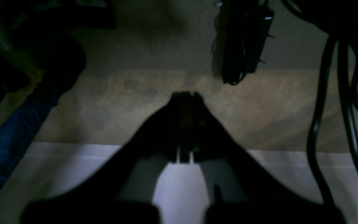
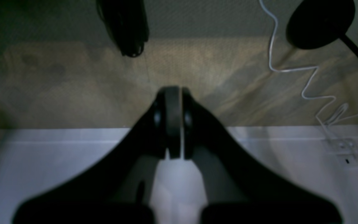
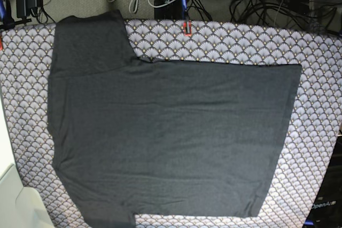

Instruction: Fold the T-shirt properly

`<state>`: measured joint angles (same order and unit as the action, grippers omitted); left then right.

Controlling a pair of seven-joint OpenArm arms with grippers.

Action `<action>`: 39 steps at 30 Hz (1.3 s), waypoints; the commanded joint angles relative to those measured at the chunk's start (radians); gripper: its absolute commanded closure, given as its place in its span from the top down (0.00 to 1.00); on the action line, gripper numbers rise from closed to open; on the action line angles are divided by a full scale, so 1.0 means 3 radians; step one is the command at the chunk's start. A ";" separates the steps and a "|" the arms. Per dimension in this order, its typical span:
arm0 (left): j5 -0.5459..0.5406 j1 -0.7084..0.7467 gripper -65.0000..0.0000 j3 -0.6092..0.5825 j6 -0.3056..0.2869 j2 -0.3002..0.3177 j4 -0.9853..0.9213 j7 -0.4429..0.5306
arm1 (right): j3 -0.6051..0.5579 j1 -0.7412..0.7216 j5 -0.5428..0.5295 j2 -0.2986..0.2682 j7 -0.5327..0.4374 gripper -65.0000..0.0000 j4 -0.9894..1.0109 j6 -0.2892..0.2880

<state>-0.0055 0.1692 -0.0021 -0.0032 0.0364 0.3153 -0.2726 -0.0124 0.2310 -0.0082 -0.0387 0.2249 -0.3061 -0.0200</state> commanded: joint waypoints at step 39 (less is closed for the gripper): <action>-0.0040 0.1761 0.00 0.0040 0.0003 0.0301 0.2818 -0.0025 | 0.0029 0.1861 -0.0016 -0.0027 0.0276 0.00 -0.3350 0.0054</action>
<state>-0.0135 0.6846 0.0067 -0.0059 0.1219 1.1542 -0.2852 -0.0067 0.7845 -0.0093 -0.0418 0.3241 -1.2995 -0.0044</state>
